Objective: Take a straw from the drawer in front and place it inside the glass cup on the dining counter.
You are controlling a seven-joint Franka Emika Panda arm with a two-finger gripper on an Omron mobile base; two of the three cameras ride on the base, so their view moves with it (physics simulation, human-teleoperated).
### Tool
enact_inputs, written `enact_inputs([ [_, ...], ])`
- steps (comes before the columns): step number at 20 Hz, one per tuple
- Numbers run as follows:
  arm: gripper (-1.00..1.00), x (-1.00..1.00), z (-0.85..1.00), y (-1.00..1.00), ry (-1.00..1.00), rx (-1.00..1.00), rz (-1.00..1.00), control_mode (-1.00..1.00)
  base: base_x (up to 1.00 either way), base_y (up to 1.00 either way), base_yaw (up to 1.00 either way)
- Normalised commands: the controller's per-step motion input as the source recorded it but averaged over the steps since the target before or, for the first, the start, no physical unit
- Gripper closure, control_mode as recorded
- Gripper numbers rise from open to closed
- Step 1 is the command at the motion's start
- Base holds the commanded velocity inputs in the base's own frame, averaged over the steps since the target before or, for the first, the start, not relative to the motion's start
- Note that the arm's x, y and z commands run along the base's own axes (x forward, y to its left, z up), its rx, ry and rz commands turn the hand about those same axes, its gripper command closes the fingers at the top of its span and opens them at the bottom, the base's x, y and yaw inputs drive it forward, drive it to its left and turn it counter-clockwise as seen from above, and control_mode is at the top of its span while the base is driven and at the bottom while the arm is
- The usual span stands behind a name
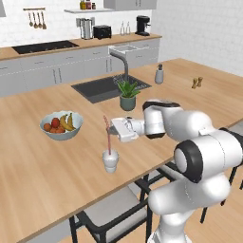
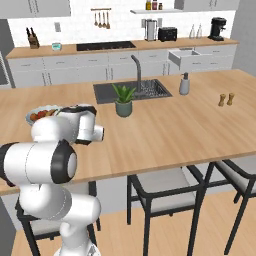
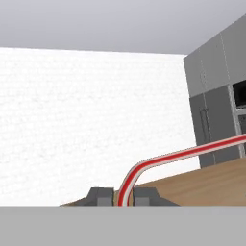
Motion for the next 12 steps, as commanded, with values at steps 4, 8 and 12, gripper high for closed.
enact_inputs([
  [4,1.00,0.11,-0.27,0.00,-0.09,0.00,0.00,-1.00,0.00,0.00,0.00],
  [8,1.00,0.13,-0.27,0.01,-0.08,0.00,0.00,-1.00,0.00,0.00,0.00],
  [12,1.00,0.21,-0.29,0.04,-0.04,0.00,0.00,-1.00,0.00,0.00,0.00],
])
